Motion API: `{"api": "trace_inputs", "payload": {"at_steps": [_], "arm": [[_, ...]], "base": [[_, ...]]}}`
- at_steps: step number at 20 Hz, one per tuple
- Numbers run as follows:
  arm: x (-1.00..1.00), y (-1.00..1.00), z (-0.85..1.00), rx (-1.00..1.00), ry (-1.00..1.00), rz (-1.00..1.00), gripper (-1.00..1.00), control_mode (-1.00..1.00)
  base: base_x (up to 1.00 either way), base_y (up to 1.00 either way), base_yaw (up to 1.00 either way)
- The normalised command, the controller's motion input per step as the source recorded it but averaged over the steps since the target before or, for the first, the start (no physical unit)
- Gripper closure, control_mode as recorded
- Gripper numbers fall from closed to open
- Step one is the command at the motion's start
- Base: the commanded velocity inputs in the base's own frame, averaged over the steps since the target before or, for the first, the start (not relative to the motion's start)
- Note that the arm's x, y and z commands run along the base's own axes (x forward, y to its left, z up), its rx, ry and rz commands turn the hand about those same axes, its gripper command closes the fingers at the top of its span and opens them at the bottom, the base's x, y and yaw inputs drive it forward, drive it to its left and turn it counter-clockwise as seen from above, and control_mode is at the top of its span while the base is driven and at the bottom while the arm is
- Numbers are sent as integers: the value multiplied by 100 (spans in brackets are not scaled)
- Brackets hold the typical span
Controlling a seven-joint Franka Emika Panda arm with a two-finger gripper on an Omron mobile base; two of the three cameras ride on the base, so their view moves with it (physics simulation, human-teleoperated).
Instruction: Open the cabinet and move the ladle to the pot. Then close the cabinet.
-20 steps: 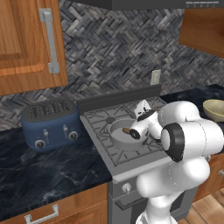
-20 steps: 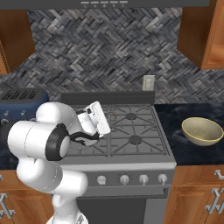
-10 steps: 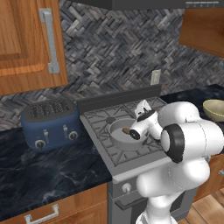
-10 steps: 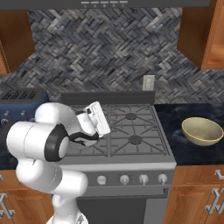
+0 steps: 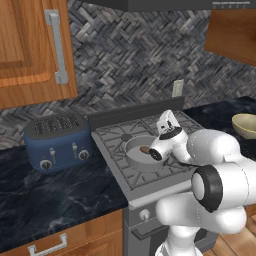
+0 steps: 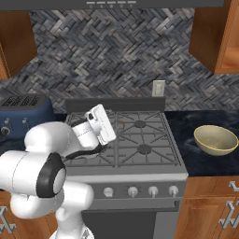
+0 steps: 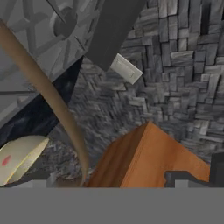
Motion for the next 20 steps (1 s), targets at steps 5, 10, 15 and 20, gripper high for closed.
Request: {"api": "trace_inputs", "payload": {"at_steps": [5,10,15,20], "arm": [[-12,0,51,0,1,-5,-100,-100],[-16,0,64,0,6,-1,-100,-100],[-43,0,60,0,10,6,-100,-100],[-44,0,46,0,17,3,-100,-100]], "base": [[0,0,0],[0,0,0],[0,0,0],[0,0,0]]}}
